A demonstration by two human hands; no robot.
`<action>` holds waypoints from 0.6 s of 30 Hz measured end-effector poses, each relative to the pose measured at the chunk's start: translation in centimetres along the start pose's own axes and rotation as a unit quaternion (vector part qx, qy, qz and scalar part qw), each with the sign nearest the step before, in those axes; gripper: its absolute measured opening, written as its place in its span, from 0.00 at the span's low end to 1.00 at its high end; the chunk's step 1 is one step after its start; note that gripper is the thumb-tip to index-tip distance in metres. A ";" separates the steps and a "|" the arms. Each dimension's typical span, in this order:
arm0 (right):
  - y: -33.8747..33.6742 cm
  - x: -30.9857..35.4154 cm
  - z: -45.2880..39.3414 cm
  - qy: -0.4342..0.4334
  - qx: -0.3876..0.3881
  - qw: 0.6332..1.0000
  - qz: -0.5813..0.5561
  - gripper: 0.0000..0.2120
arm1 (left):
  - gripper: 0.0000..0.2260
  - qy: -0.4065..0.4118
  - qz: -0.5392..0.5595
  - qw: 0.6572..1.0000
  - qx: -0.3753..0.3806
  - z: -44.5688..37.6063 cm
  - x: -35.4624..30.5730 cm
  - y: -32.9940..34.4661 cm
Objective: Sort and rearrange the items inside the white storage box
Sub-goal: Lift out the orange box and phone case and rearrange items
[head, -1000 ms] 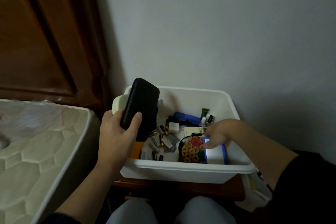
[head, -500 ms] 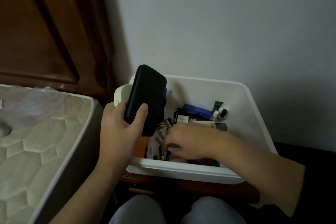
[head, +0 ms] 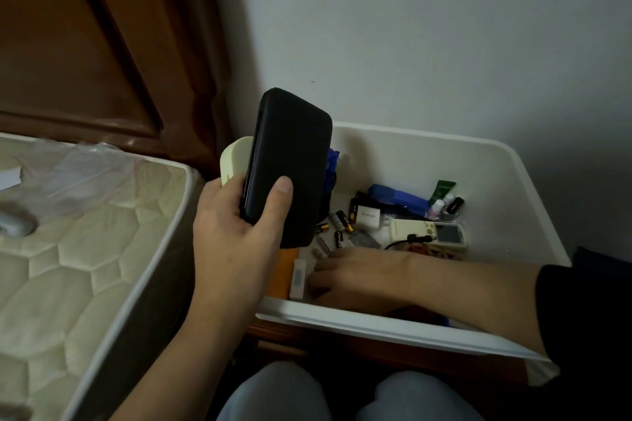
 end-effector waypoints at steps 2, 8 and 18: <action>0.7 -1.1 0.1 0.056 0.015 0.998 0.025 0.11 | 0.11 0.002 -0.001 1.000 0.000 0.0 -0.1 -0.1; 0.6 -4.8 1.1 0.259 -0.011 0.966 0.005 0.10 | 0.11 0.006 -0.008 1.000 -0.005 0.1 -0.4 0.1; -0.2 -4.6 -0.1 0.196 -0.096 0.969 -0.113 0.19 | 0.11 0.018 -0.017 1.000 -0.017 0.2 -0.7 0.0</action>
Point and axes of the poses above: each hand's wrist, its own z-axis away from the middle knuckle, its own y-axis out of the palm, x = y × z, the point moved 5 cm from there along -z, towards the middle knuckle, and after that the axes turned 12 degrees about x, right-handed, at the moved point
